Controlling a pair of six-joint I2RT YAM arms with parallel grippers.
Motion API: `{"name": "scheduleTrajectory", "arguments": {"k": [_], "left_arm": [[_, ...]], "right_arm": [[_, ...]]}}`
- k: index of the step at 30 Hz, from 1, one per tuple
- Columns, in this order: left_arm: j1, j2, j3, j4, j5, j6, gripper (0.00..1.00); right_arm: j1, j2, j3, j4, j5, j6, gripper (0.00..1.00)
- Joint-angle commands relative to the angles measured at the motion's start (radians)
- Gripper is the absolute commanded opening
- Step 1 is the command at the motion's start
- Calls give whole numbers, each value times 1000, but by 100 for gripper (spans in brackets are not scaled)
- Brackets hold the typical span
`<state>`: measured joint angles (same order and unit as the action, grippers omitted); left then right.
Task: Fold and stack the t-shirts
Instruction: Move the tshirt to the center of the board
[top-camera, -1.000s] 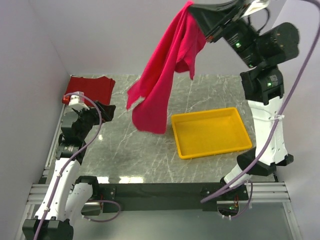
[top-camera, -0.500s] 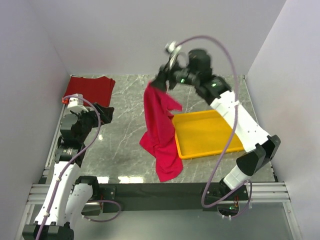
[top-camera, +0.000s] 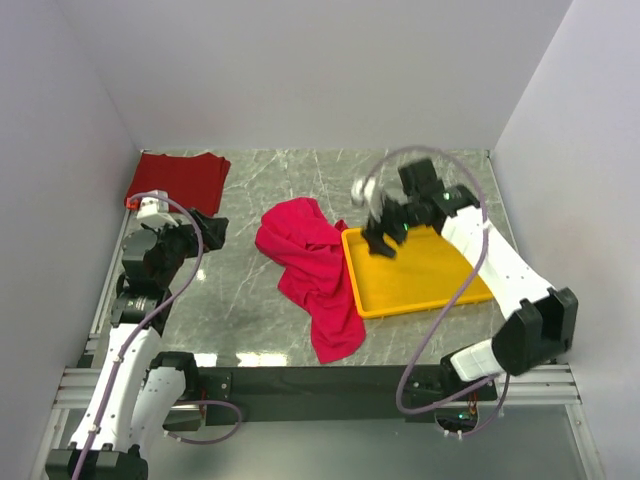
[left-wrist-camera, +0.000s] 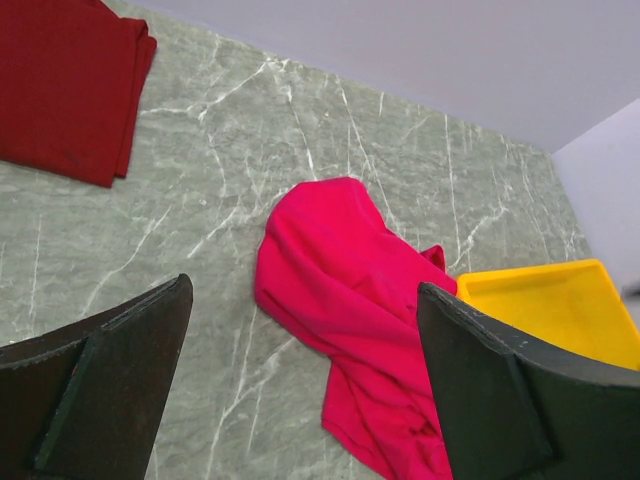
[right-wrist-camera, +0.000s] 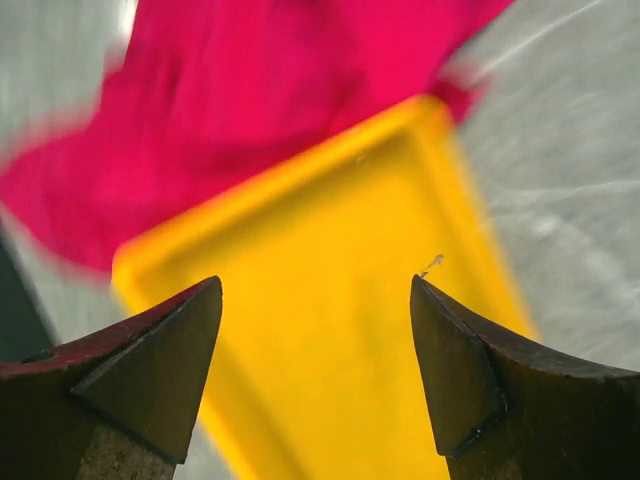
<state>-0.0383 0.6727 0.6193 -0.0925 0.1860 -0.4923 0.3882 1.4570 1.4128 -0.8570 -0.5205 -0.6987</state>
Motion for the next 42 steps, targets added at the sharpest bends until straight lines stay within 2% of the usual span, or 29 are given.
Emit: {"name": "scheduleTrajectory", "arguments": {"k": [1, 2, 5, 11, 19, 25, 28, 31, 32, 34, 36, 38, 42], "left_arm": [[0, 11, -10, 54, 7, 1, 99], [0, 22, -12, 57, 18, 1, 99], [0, 47, -12, 76, 39, 1, 99], [0, 73, -9, 86, 61, -3, 99], [0, 21, -46, 76, 46, -20, 99], [0, -16, -50, 42, 29, -20, 99], [0, -15, -44, 25, 24, -11, 99], [0, -18, -43, 22, 24, -9, 99], [2, -16, -43, 22, 24, -11, 99], [0, -12, -44, 28, 26, -14, 99], [0, -9, -43, 34, 30, -14, 99], [0, 5, -43, 45, 38, -17, 100], [0, 36, -32, 60, 56, -19, 99]], "right_arm": [[6, -142, -224, -273, 8, -431, 82], [5, -206, -268, -275, 17, -505, 82], [32, -257, -363, -241, 69, -495, 83], [148, -190, -437, -136, 68, -305, 80], [198, -161, -574, 9, 241, -384, 80], [195, -101, -644, 156, 373, -364, 77], [193, -86, -686, 222, 411, -320, 68], [178, -93, -713, 277, 425, -262, 51], [157, -96, -716, 294, 428, -237, 37], [130, -113, -719, 317, 430, -217, 16], [77, -124, -716, 334, 432, -225, 11], [32, -121, -703, 364, 433, -298, 10], [-124, -18, -553, 378, 426, -465, 9]]}}
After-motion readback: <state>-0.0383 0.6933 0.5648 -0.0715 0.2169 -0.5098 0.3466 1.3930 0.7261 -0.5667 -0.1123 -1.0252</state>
